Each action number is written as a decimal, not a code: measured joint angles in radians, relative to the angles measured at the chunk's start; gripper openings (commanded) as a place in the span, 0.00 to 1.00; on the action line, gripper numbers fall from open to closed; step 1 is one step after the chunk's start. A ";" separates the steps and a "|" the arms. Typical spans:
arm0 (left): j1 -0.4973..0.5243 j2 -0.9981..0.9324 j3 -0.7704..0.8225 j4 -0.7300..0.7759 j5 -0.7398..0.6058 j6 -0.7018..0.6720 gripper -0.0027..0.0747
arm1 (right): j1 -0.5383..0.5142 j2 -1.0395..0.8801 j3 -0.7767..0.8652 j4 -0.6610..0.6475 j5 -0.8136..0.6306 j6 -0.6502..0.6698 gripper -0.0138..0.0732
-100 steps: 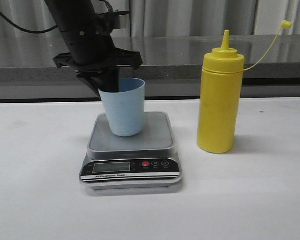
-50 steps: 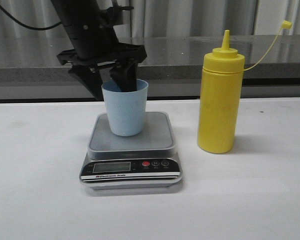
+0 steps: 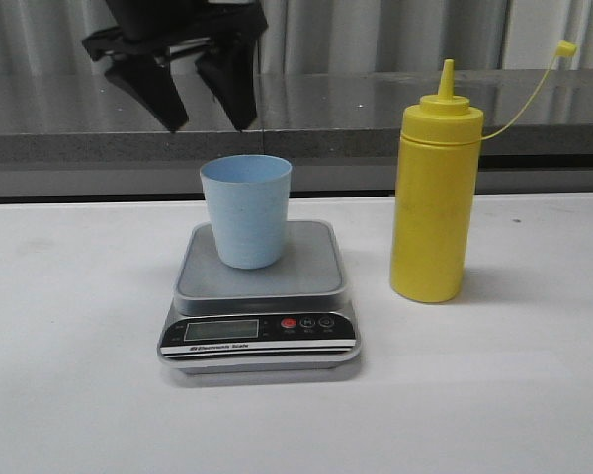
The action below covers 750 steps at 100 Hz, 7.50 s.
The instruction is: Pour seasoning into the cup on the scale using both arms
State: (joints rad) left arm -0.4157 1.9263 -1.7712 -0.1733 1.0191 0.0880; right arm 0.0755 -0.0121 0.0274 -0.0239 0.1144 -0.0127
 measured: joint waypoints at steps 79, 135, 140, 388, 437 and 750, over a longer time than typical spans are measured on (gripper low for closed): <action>0.166 -0.782 0.724 -0.005 -0.586 0.000 0.60 | 0.000 0.000 0.000 0.000 0.000 0.000 0.08; 0.166 -1.426 1.348 -0.019 -0.853 0.000 0.60 | 0.000 0.000 0.000 0.000 0.000 0.000 0.08; 0.166 -1.468 1.371 -0.019 -0.851 0.000 0.60 | 0.000 0.000 0.000 0.000 0.000 0.000 0.08; 0.166 -1.595 1.440 -0.019 -0.846 0.000 0.01 | 0.258 1.066 -0.422 0.149 -0.397 0.026 0.08; 0.166 -1.595 1.440 -0.019 -0.846 0.000 0.01 | 0.272 1.247 -0.218 -0.038 -0.901 0.026 0.83; 0.166 -1.595 1.440 -0.019 -0.846 0.000 0.01 | 0.273 1.743 -0.700 -0.274 -0.936 -0.080 0.52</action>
State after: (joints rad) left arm -0.2497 0.3311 -0.3316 -0.1918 0.1734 0.0880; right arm 0.3487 1.7305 -0.6728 -0.2981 -0.8218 -0.0930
